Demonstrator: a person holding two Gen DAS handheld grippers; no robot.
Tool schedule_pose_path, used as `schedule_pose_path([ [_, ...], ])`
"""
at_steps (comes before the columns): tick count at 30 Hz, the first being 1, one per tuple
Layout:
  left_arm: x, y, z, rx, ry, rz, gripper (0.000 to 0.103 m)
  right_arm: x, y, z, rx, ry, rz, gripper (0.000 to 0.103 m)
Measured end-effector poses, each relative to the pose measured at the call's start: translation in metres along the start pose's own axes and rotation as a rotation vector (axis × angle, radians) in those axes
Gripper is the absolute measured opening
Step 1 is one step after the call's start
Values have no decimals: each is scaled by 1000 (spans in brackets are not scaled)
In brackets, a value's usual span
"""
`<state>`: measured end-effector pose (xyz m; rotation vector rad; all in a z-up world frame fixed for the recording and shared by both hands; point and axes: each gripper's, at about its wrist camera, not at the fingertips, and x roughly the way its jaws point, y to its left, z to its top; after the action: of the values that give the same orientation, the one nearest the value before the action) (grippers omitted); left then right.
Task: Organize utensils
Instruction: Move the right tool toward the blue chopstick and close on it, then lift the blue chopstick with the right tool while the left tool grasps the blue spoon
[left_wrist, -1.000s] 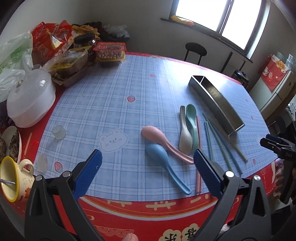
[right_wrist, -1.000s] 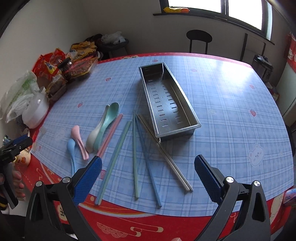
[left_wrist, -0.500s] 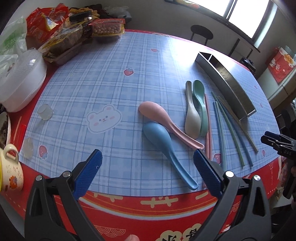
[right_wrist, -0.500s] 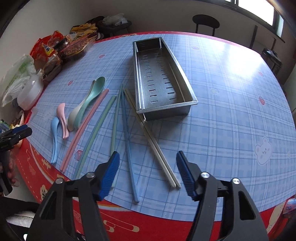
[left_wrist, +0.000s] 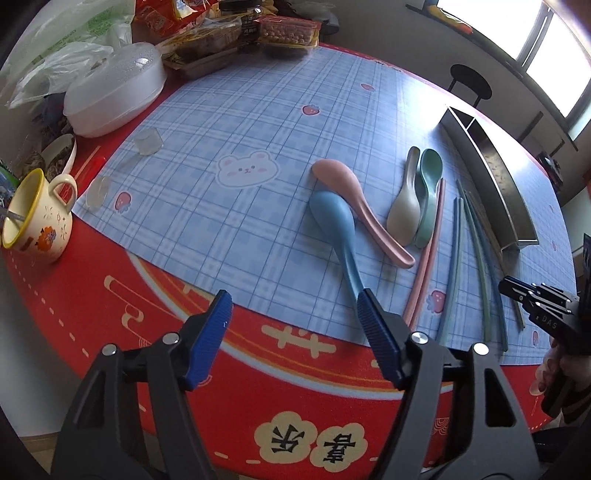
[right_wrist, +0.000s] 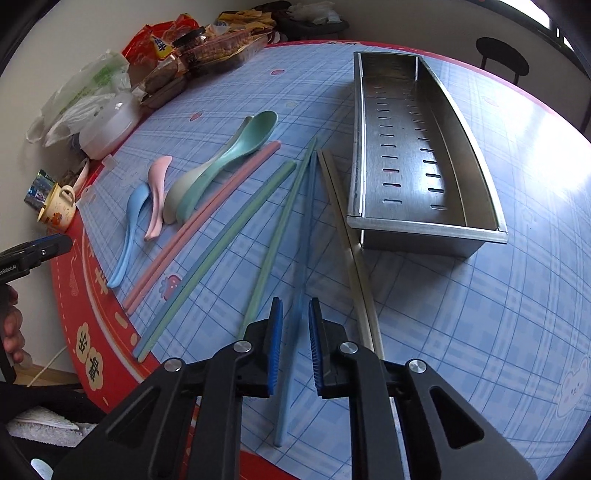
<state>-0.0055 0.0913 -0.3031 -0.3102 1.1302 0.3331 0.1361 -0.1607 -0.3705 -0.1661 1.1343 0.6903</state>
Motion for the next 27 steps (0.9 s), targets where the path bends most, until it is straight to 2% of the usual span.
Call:
schedule_pose_path([
  [7,5,1,0,-8,7,-57,57,7,4,4,-3,5,-42,12],
  [10,12,1,5,-3,15,-118,54,8,5,5,9,18,-75,7],
  [17,40,-2,20,20,52,-262,42,7,5,1,89,36,-75,7],
  [27,81,-8,40,42,84,-289,41,6,7,-3,124,43,-117,7],
])
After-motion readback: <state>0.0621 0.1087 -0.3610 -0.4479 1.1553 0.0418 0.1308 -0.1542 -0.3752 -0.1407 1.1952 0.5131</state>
